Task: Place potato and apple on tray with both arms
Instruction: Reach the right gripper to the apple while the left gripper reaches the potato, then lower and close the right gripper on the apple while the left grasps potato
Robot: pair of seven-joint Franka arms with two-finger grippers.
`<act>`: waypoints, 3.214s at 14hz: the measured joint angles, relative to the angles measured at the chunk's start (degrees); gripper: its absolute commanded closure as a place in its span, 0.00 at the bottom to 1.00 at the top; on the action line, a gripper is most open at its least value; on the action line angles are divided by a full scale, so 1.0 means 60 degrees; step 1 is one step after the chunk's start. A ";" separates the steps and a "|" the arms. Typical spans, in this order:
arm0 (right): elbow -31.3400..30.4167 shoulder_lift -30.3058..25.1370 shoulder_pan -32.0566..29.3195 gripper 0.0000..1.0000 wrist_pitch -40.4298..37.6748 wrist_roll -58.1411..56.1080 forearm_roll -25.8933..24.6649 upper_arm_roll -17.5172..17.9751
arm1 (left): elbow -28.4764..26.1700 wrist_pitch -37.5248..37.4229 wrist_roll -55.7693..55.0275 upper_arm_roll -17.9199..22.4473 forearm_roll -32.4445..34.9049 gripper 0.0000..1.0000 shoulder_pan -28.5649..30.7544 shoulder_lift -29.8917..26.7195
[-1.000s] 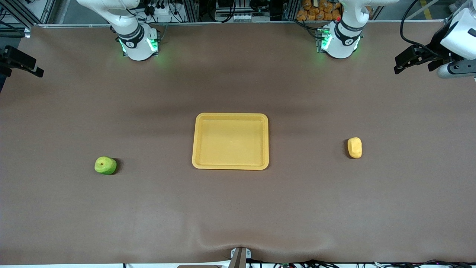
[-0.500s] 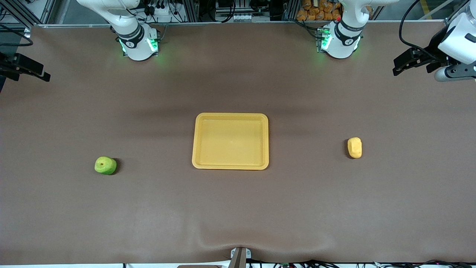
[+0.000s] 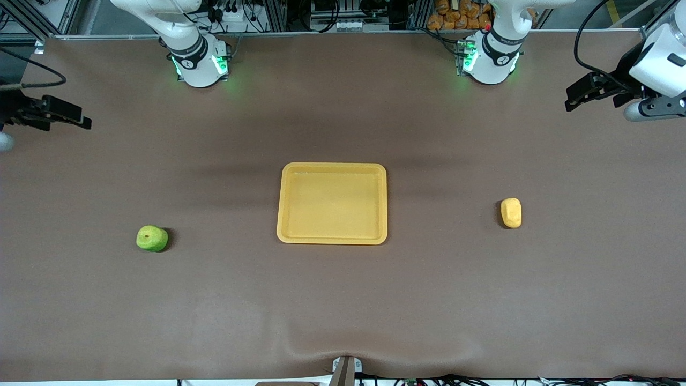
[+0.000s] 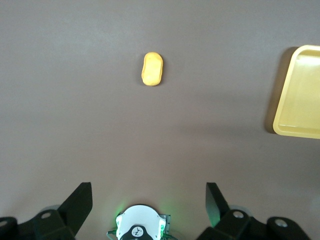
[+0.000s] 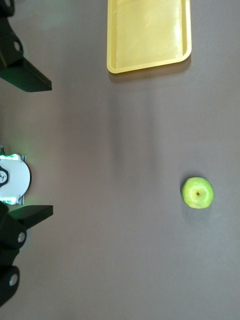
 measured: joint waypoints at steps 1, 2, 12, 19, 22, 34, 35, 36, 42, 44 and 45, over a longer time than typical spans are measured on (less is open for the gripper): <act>0.0001 0.0155 0.0006 0.00 0.0033 0.0228 0.0099 0.0011 | -0.0067 0.0152 0.0000 0.0003 0.0000 0.00 0.0010 0.0094; 0.0008 0.0306 0.0028 0.00 0.0066 0.0364 0.0191 0.0028 | -0.0186 0.0362 0.0000 0.0010 0.0000 0.00 0.0020 0.0184; 0.1812 0.2251 0.0048 0.00 0.0383 0.0282 0.0375 -0.0001 | -0.2159 0.3242 0.0000 0.0064 0.0000 0.00 0.0224 0.0573; 0.3930 0.4155 -0.0359 0.00 0.0823 -0.1294 -0.0763 -0.0069 | -0.2943 0.5353 0.0000 0.0063 0.0000 0.00 0.0231 0.1655; 0.3779 0.4209 -0.0354 0.00 0.1409 -0.1500 -0.1057 -0.0054 | -0.3550 0.6831 0.0003 0.0061 0.0141 0.00 0.0232 0.2032; 0.0649 0.4061 -0.0339 0.00 0.5071 -0.1563 -0.1084 -0.0039 | -0.4626 0.9449 0.0556 0.0052 0.0245 0.00 0.0970 0.3406; 0.0289 0.4055 -0.0339 0.00 0.5560 -0.1562 -0.1082 -0.0039 | -0.4707 0.9698 0.0556 0.0031 0.0246 0.00 0.0965 0.3495; -0.0064 0.4054 -0.0339 0.00 0.6032 -0.1560 -0.1080 -0.0039 | -0.4821 1.0018 0.0556 0.0014 0.0246 0.00 0.0959 0.3598; -0.1568 0.4032 -0.0275 0.00 0.7791 -0.0739 -0.1057 0.0032 | -0.5134 1.0923 0.0934 -0.0037 0.0249 0.00 0.0897 0.4324; -0.1876 0.4031 -0.0154 0.00 0.8073 -0.0383 -0.1057 0.0074 | -0.5133 1.0929 0.1017 -0.0048 0.0249 0.05 0.0895 0.4466; -0.1973 0.4033 -0.0108 0.00 0.8127 -0.0278 -0.1057 0.0077 | -0.5133 1.0930 0.1032 -0.0051 0.0249 0.07 0.0892 0.4523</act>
